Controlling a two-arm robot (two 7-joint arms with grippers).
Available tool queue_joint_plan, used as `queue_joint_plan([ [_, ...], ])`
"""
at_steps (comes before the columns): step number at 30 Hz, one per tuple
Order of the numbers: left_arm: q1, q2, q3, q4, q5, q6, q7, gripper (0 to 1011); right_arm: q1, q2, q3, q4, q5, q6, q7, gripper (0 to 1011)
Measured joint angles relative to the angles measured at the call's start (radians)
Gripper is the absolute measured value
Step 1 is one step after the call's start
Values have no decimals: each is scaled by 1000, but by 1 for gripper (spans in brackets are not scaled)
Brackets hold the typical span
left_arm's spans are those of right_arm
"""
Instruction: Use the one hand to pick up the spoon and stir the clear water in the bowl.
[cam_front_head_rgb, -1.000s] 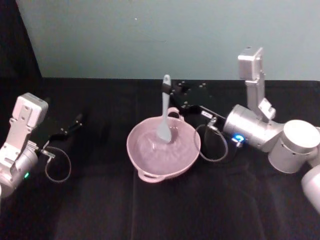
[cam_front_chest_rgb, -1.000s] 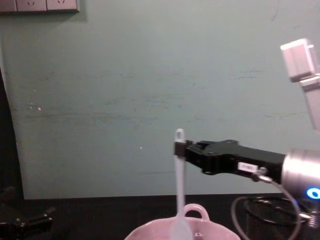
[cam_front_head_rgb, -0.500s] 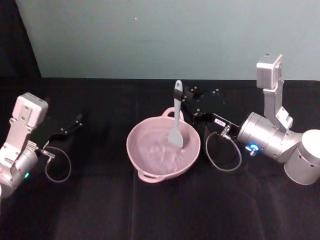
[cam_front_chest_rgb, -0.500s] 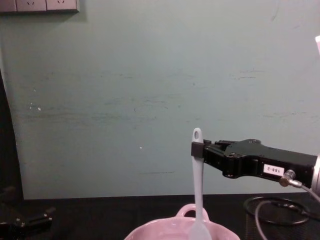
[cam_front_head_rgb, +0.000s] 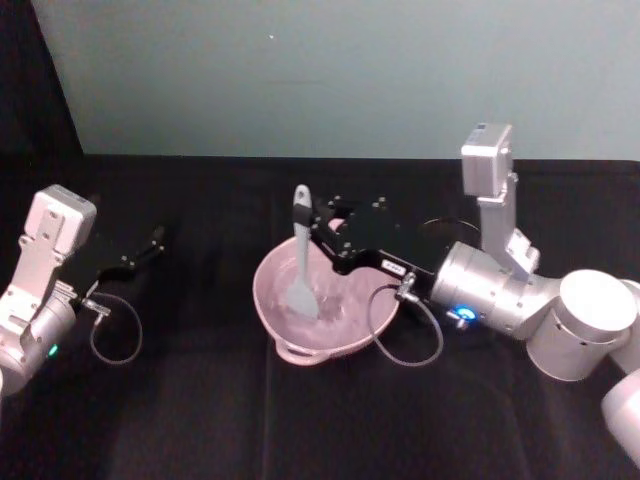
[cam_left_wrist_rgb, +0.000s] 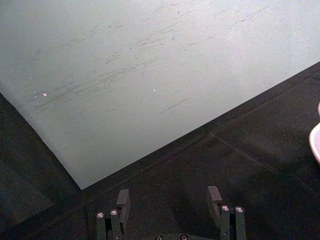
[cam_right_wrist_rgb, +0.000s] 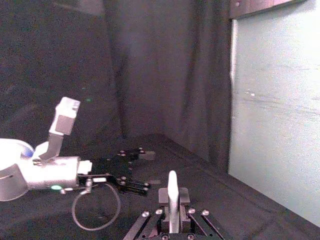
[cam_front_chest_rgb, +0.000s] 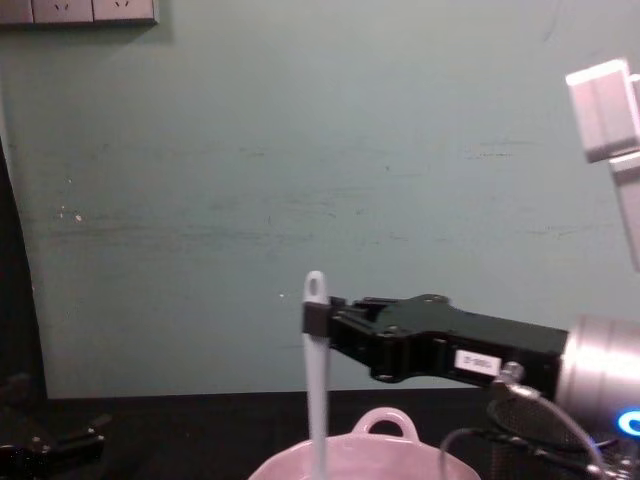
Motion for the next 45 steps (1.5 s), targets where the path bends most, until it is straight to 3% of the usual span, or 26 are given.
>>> queue_joint_plan([
  [14,0,0,0,0,0,0,0,1011,75,-63,-27,107,-8,-27,10,123],
  [21,0,0,0,0,0,0,0,1011,115,-77,-6,192,-11,-49,9,123],
  [26,0,0,0,0,0,0,0,1011,122,-71,17,216,-13,-55,-3,123],
  [34,0,0,0,0,0,0,0,1011,84,-27,48,160,-24,-43,-34,123],
  [39,0,0,0,0,0,0,0,1011,30,12,60,74,-34,-17,-55,123],
  [45,0,0,0,0,0,0,0,1011,-12,33,62,4,-36,0,-60,123],
])
